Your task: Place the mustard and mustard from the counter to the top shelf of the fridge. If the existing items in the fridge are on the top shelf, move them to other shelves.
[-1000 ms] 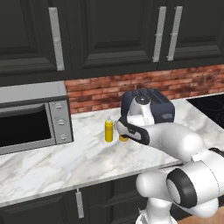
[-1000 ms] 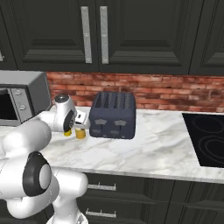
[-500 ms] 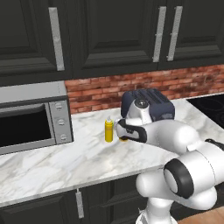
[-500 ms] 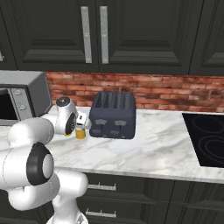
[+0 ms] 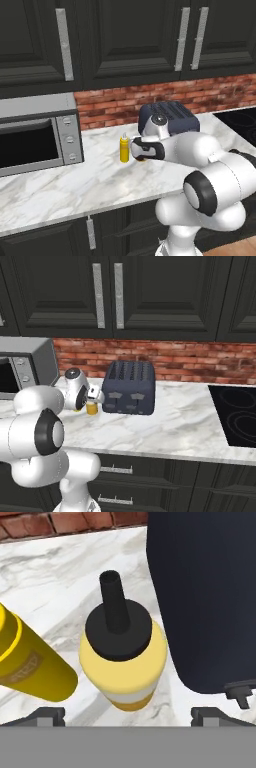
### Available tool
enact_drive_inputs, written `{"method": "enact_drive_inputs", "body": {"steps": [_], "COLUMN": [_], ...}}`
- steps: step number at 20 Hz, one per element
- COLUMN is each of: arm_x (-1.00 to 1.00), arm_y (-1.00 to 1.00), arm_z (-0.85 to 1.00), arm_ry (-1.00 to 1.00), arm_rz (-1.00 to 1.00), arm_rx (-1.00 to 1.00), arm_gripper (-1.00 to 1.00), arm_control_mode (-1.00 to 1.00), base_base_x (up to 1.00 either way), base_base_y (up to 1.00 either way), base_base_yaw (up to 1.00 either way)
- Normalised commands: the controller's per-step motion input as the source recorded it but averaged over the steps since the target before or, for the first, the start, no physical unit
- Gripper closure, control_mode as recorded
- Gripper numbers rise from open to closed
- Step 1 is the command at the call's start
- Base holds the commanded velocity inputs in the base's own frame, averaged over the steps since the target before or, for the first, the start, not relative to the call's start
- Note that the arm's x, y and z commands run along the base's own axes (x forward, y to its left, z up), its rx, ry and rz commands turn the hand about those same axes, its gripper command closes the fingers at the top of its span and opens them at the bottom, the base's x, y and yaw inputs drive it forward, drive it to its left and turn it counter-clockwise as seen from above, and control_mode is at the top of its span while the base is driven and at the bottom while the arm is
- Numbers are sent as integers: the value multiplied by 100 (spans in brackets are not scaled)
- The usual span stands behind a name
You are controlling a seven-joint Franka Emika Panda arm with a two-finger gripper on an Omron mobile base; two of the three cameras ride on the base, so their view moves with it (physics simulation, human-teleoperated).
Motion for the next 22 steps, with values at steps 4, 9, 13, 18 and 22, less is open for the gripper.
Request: {"method": "enact_drive_inputs", "body": {"steps": [4,9,13,18,22], "arm_x": [12,13,9,2,2], "arm_y": [5,0,0,0,0], "arm_z": [0,-2,-8,-5,-3], "arm_ry": [0,-1,-1,0,0], "arm_rz": [-1,0,0,0,0], "arm_rx": [0,0,0,0,0], "arm_gripper": [-100,-100,-100,-100,-100], "arm_control_mode": [-100,-100,-100,-100,-100], "base_base_x": [0,0,0,0,0], "base_base_y": [0,0,0,0,0], "base_base_yaw": [0,0,0,0,0]}}
